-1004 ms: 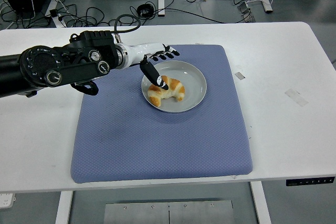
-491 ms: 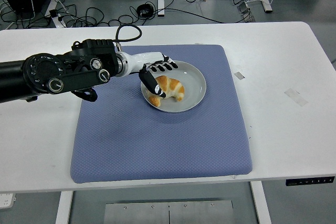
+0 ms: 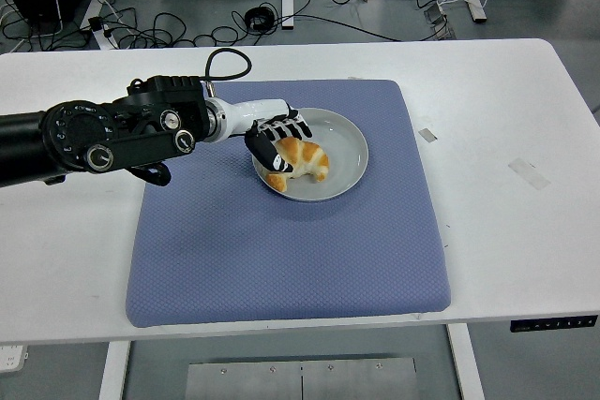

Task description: Place the bread on the table

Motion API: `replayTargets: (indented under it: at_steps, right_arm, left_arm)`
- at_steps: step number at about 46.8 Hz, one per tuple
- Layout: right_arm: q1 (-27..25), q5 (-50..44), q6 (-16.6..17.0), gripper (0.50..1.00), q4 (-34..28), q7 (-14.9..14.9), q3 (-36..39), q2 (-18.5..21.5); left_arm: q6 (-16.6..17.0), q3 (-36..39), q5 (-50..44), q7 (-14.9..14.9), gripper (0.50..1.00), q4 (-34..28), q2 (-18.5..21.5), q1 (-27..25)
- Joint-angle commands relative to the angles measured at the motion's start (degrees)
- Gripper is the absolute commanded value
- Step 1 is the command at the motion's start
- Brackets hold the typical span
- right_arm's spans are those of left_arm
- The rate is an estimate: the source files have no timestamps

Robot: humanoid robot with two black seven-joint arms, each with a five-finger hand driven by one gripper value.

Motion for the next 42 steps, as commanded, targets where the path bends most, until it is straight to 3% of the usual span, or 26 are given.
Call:
replayTargets:
  at_steps: [1,8,11,12,14,34,42]
  right_arm:
    - [0.0,0.0,0.0,1.0,0.0,0.0,0.0,0.0]
    - [0.0,0.0,0.0,1.0,0.0,0.0,0.0,0.0]
    - [0.0,0.0,0.0,1.0,0.0,0.0,0.0,0.0]
    - [0.0,0.0,0.0,1.0,0.0,0.0,-0.1,0.0]
    - [0.0,0.0,0.0,1.0,0.0,0.0,0.0,0.0]
    - [0.0,0.0,0.0,1.0,0.0,0.0,-0.1,0.0]
    - [0.0,0.0,0.0,1.0,0.0,0.0,0.0,0.0]
  left_arm:
    - [0.0,0.0,0.0,0.0,0.793,0.0,0.0,-0.1]
    - [0.0,0.0,0.0,0.0,0.756,0.0,0.0,-0.1]
    - [0.1,0.2,0.0,0.0,0.681,0.3,0.0,-0.2]
    - [0.2,0.3,0.0,0.0,0.638,0.4,0.0,-0.2]
    - [0.2,0.8,0.0,-0.1,0.5,0.4,0.0,-0.4]
    - [0.3,1.4,0.2,-0.3,0.5,0.8,0.5,-1.7]
    - [0.0,0.9,0.2,-0.3,0.5,4.1,0.7,-3.9]
